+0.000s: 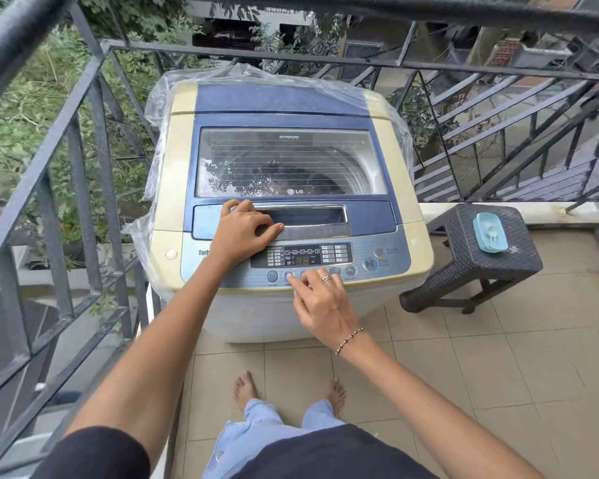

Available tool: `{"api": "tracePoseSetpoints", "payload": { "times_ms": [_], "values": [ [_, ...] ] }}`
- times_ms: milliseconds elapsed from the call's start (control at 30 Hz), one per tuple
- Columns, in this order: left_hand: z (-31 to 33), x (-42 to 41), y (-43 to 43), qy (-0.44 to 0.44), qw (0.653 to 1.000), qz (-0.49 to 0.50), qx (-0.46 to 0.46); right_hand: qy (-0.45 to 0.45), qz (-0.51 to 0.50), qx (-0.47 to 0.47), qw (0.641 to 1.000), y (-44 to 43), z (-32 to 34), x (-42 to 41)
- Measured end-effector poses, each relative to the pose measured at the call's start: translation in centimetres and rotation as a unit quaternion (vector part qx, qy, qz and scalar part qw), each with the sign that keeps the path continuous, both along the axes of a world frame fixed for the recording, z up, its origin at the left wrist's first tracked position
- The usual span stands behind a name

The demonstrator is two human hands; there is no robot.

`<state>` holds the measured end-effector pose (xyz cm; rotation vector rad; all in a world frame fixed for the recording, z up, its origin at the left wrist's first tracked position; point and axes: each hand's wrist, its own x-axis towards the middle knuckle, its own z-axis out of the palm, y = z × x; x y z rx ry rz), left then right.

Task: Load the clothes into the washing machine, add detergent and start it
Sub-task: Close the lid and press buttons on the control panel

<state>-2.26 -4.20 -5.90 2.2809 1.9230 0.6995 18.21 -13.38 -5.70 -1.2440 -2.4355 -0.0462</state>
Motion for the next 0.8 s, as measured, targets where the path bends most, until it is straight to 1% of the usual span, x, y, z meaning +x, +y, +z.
{"api": "tracePoseSetpoints", "payload": {
  "times_ms": [133, 500, 800],
  "values": [
    [-0.1, 0.0, 0.0, -0.004, 1.0, 0.0, 0.004, -0.002, 0.001, 0.007, 1.0, 0.1, -0.3, -0.2],
    [0.0, 0.0, 0.1, -0.003, 1.0, 0.0, 0.003, 0.0, -0.029, -0.02, 0.999, 0.3, -0.2, -1.1],
    [0.4, 0.2, -0.2, 0.008, 1.0, 0.001, -0.006, -0.019, -0.024, -0.048, 0.998, -0.7, 0.0, -0.7]
  ]
}}
